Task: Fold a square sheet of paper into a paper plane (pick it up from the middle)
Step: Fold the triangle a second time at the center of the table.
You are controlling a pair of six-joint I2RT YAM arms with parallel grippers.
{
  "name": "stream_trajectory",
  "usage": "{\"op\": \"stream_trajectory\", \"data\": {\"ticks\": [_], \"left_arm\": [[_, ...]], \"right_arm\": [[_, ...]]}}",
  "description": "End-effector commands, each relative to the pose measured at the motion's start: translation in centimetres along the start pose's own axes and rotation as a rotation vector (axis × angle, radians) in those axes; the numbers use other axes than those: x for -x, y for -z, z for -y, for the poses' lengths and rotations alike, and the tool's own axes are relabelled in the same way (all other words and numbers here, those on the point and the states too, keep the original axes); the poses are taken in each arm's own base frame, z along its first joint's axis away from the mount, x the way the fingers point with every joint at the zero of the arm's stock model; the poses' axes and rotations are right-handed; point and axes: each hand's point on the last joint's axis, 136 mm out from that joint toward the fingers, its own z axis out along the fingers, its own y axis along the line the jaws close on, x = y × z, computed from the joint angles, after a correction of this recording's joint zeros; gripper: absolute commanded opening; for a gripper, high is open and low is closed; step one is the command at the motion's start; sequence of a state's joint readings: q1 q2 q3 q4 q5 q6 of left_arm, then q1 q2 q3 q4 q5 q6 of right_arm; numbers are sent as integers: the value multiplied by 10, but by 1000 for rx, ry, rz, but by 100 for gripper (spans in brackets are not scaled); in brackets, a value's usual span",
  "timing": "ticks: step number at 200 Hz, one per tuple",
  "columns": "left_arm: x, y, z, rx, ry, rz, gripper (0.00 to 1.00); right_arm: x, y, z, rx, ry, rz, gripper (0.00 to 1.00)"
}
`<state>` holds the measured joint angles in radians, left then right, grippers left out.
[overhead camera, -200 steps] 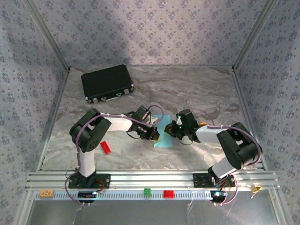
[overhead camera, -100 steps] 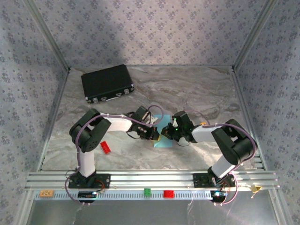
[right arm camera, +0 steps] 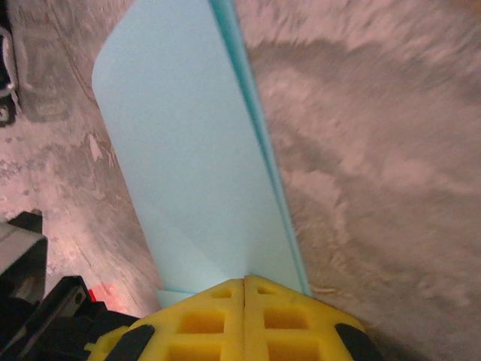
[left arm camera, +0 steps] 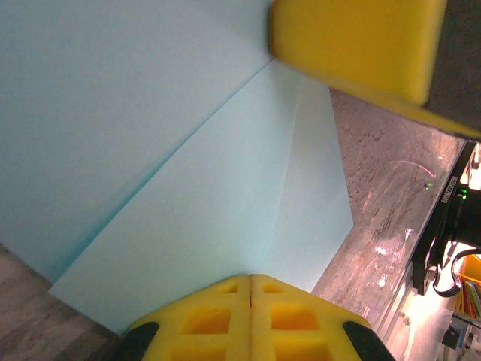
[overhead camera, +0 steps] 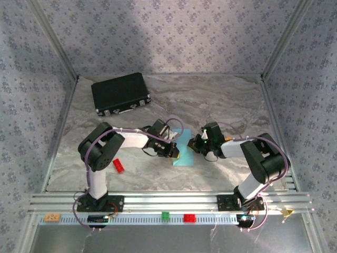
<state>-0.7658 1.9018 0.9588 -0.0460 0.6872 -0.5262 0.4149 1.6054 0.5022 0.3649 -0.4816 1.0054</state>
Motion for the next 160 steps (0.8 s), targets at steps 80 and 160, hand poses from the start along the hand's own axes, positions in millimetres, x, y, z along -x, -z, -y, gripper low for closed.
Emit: {"op": "stream_trajectory", "data": {"ticks": [80,160], "left_arm": [[-29,-7,-33,106,87,-73,0],[-20,-6,-23,77,77,-57,0]], "right_arm": [[-7,18,-32,12,134,5,7],[-16,-2,20,-106,22,-30,3]]}}
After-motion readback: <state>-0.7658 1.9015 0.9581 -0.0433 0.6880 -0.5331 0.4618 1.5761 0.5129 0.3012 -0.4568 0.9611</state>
